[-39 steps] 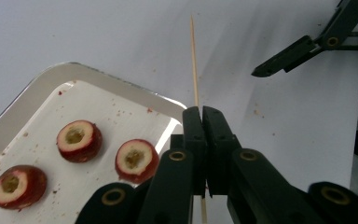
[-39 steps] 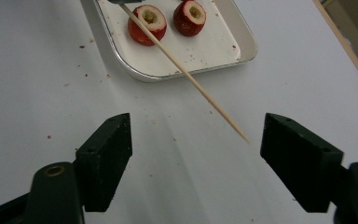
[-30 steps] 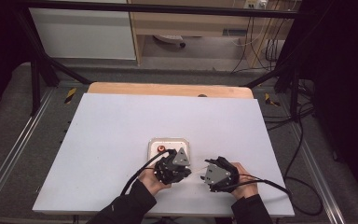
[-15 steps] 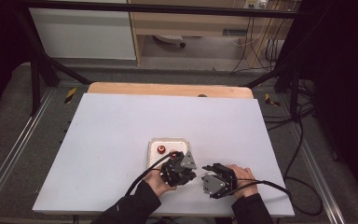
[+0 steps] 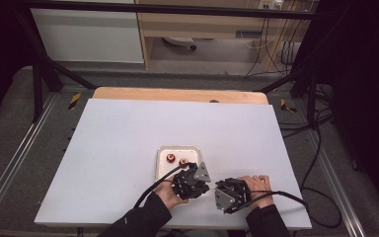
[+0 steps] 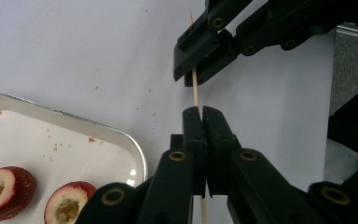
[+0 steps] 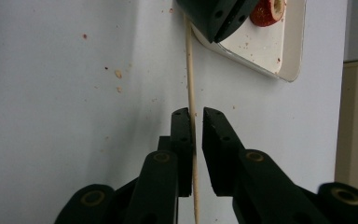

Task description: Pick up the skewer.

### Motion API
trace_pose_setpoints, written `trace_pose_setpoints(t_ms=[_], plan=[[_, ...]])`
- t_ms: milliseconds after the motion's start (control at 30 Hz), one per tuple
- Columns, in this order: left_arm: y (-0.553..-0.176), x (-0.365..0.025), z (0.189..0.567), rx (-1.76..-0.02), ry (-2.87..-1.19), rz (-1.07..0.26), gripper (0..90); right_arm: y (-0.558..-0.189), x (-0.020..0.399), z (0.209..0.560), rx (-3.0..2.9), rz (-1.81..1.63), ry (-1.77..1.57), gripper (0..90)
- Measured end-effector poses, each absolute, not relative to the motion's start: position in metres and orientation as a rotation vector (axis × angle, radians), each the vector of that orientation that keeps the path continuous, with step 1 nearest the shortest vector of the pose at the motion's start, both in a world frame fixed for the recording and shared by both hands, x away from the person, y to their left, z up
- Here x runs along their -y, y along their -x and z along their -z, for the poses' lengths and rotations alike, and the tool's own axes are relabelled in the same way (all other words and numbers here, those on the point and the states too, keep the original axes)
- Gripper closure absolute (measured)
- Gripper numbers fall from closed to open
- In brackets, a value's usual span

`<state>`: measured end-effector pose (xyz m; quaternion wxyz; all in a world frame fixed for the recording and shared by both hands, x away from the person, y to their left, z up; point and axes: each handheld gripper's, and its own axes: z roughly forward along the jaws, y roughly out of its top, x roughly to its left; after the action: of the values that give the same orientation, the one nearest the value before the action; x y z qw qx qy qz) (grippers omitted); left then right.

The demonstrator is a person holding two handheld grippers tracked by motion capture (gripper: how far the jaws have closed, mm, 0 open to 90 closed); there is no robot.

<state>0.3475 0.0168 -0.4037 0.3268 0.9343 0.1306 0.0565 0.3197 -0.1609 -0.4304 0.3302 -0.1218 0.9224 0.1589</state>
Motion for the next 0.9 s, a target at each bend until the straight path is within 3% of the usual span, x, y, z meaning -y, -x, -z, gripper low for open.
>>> trace_pose_setpoints(t_ms=[300,367,467,900], plan=[[-0.351,-0.020,0.402,-0.369,-2.452,-0.140,87.4,-0.318,0.159,0.429,-2.397,-0.390,0.361,88.6],[-0.355,-0.022,0.399,-0.394,-2.475,-0.123,79.2,-0.318,0.157,0.428,-2.385,-0.374,0.369,88.7],[-0.357,-0.023,0.396,-0.400,-2.514,-0.100,77.3,-0.318,0.154,0.426,-2.376,-0.347,0.387,88.7],[-0.359,-0.018,0.401,-0.399,-2.648,-0.091,85.3,-0.319,0.139,0.424,-2.331,-0.253,0.473,88.7]])
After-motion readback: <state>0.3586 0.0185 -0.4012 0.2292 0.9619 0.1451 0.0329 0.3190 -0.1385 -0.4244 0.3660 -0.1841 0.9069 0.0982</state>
